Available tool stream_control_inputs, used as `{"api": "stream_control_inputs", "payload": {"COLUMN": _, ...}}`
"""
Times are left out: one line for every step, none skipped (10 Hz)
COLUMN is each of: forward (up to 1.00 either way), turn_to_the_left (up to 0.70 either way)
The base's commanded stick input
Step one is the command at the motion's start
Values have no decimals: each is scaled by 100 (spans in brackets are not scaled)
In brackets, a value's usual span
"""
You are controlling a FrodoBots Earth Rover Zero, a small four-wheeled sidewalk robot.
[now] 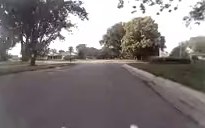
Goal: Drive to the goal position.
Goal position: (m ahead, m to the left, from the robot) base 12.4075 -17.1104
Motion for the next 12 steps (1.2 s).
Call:
{"api": "stream_control_inputs", "payload": {"forward": 70, "turn_to_the_left": 0}}
{"api": "stream_control_inputs", "payload": {"forward": 70, "turn_to_the_left": 0}}
{"api": "stream_control_inputs", "payload": {"forward": 70, "turn_to_the_left": 0}}
{"api": "stream_control_inputs", "payload": {"forward": 70, "turn_to_the_left": 0}}
{"api": "stream_control_inputs", "payload": {"forward": 70, "turn_to_the_left": 0}}
{"api": "stream_control_inputs", "payload": {"forward": 70, "turn_to_the_left": 0}}
{"api": "stream_control_inputs", "payload": {"forward": 70, "turn_to_the_left": 0}}
{"api": "stream_control_inputs", "payload": {"forward": 70, "turn_to_the_left": 0}}
{"api": "stream_control_inputs", "payload": {"forward": 70, "turn_to_the_left": 0}}
{"api": "stream_control_inputs", "payload": {"forward": 70, "turn_to_the_left": 0}}
{"api": "stream_control_inputs", "payload": {"forward": 70, "turn_to_the_left": 0}}
{"api": "stream_control_inputs", "payload": {"forward": 70, "turn_to_the_left": 0}}
